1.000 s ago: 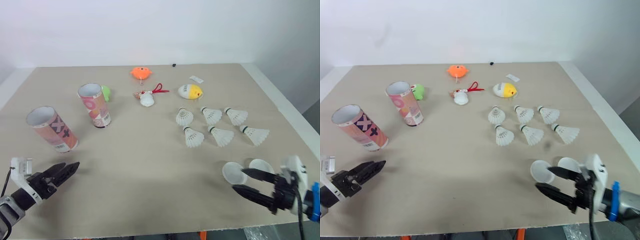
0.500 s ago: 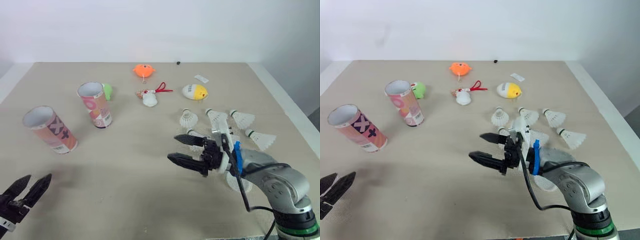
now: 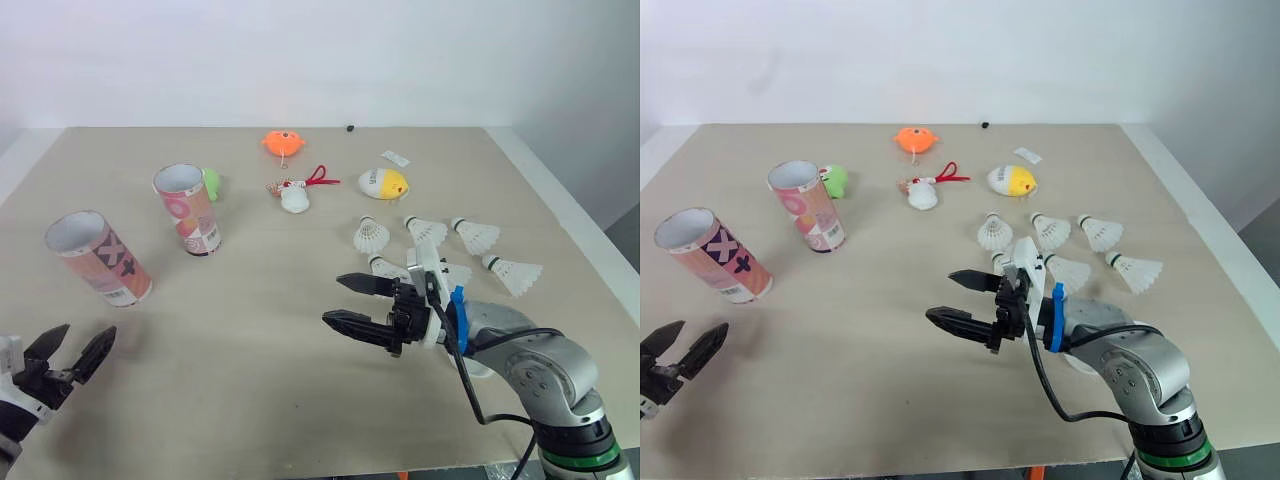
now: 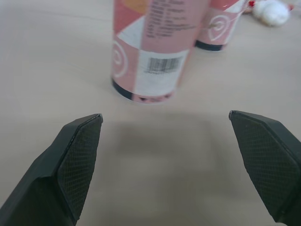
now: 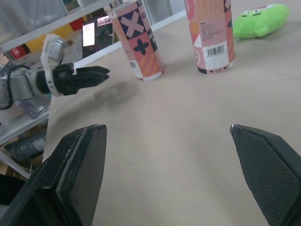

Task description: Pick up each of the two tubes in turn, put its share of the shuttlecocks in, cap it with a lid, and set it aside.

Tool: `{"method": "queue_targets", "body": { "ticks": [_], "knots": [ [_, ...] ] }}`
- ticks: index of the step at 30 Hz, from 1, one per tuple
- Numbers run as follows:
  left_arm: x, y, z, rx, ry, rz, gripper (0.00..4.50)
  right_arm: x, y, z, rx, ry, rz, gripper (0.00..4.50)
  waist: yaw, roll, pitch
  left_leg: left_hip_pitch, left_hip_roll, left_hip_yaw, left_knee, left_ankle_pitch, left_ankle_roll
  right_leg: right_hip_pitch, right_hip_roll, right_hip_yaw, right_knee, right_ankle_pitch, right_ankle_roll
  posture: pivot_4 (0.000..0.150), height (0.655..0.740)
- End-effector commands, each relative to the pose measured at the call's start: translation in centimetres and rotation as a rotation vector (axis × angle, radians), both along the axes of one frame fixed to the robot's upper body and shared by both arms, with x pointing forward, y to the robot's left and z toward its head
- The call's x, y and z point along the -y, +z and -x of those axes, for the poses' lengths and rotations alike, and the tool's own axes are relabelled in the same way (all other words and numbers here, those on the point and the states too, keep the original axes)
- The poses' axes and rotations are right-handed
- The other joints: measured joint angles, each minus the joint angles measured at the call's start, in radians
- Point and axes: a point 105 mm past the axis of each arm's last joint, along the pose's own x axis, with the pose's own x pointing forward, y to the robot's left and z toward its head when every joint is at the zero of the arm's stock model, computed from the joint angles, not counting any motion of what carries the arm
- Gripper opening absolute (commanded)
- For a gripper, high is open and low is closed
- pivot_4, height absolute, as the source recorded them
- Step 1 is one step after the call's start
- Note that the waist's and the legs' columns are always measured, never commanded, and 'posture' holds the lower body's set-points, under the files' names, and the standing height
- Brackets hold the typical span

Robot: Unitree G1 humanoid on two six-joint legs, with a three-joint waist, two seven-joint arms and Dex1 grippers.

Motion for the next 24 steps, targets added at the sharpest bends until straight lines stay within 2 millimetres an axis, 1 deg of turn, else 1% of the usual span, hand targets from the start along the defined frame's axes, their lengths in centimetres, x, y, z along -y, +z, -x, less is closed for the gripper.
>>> {"method": "queue_targets", "body": {
  "ticks": [1,4,7,9,13,19,24],
  "knots": [
    [-0.5,0.5,-1.5,0.014,-0.002,-0.060,4.47,-0.6,1.2,0.6,0.064,0.015,-0.023,4.50,0.000,0.000,0.000,0.000,0.000,0.000,0.000,0.000,0.000,0.000,0.000,0.000,0.000,0.000,0.000,0.150,0.7400],
    [0.2,0.7,-3.3,0.018,-0.050,-0.074,4.47,-0.9,1.8,1.2,0.089,0.032,-0.033,4.50,0.003,0.000,0.000,0.000,0.000,0.001,0.001,0.000,0.000,0.000,0.000,0.001,0.000,0.001,0.001,0.150,0.7400],
    [-0.1,0.7,-4.5,0.014,-0.060,-0.089,4.47,-1.6,2.3,1.4,0.111,0.038,-0.042,4.50,0.002,0.000,0.000,-0.001,0.000,0.000,0.001,0.000,0.000,0.000,0.000,0.000,0.000,0.001,0.001,0.150,0.7400],
    [-0.4,0.7,-5.4,0.012,-0.070,-0.102,4.47,-2.3,2.6,1.5,0.130,0.043,-0.047,4.50,-0.001,0.000,0.000,-0.001,0.000,0.000,0.001,0.000,0.000,0.000,0.000,0.000,0.000,0.003,0.005,0.150,0.7400],
    [-1.0,0.6,-6.5,0.004,-0.076,-0.117,4.47,-3.2,2.9,1.8,0.160,0.056,-0.041,4.50,-0.001,0.000,0.000,-0.001,0.002,0.000,0.000,0.000,0.000,-0.001,0.002,0.000,0.001,0.004,0.004,0.150,0.7400],
    [-0.1,0.1,-8.6,-0.003,-0.137,-0.130,4.47,-3.7,3.4,2.0,0.176,0.062,-0.056,4.50,0.002,0.000,0.000,-0.001,0.001,0.000,0.001,0.000,0.000,0.000,0.001,0.000,0.001,0.004,0.005,0.150,0.7400],
    [0.5,1.2,-10.8,0.037,-0.157,-0.141,4.47,-3.7,3.4,2.0,0.181,0.061,-0.052,4.50,0.003,0.000,0.000,-0.002,0.001,0.000,0.001,0.000,0.000,0.000,0.001,0.000,0.001,0.005,0.004,0.150,0.7400]
  ]
}}
